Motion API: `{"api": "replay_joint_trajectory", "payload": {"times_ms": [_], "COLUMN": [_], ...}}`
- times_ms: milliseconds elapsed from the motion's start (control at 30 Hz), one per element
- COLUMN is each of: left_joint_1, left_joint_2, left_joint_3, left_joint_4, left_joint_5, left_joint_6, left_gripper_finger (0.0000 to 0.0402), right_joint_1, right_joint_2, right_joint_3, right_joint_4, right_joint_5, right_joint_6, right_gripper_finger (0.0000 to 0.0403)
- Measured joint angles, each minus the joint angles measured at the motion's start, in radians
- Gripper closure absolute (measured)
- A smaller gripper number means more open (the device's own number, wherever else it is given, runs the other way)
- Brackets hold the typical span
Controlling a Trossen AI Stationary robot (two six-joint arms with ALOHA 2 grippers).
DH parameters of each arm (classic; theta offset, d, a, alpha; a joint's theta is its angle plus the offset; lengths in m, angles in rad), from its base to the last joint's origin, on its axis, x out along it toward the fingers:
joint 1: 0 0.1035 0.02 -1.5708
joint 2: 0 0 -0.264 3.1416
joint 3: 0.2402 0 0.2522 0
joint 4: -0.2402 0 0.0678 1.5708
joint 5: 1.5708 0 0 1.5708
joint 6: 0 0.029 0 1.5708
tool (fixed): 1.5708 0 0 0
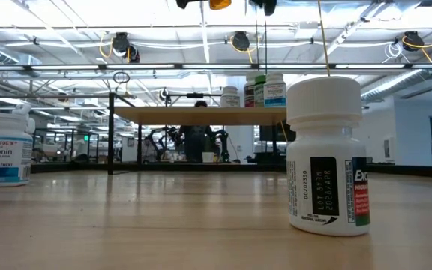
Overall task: Pick and place medicine bottles onto shelf by color
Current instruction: Put the top orange pill bottle on the shelf
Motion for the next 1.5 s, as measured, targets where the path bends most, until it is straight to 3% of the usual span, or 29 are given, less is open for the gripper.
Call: {"api": "replay_joint_trajectory", "payload": {"times_ms": [100, 300, 467, 667, 1100, 1500], "left_joint_1": [-0.007, 0.0, 0.017, 0.021, 0.031, 0.032], "left_joint_2": [0.02, 0.034, 0.068, 0.133, 0.15, 0.15], "left_joint_3": [0.0, -0.001, 0.002, -0.002, -0.003, 0.0], "left_joint_4": [0.012, -0.023, 0.005, -0.021, -0.044, -0.061], "left_joint_5": [0.006, 0.005, 0.001, 0.019, 0.026, 0.024], "left_joint_6": [-0.013, -0.038, -0.084, -0.091, -0.047, -0.073], "left_gripper_finger": [0.0191, 0.0191, 0.019, 0.019, 0.019, 0.019], "right_joint_1": [0.002, 0.0, 0.0, -0.001, -0.007, -0.018], "right_joint_2": [0.021, 0.067, 0.109, 0.197, 0.204, 0.206], "right_joint_3": [0.085, 0.25, 0.291, 0.332, 0.335, 0.333], "right_joint_4": [-0.101, -0.501, -0.57, -0.653, -0.781, -0.765], "right_joint_5": [-0.03, -0.031, -0.139, -0.153, -0.047, -0.056], "right_joint_6": [-0.065, -0.221, -0.208, -0.252, -0.351, -0.357], "right_gripper_finger": [0.0095, 0.0058, 0.0054, 0.0056, 0.0129, 0.0205]}}
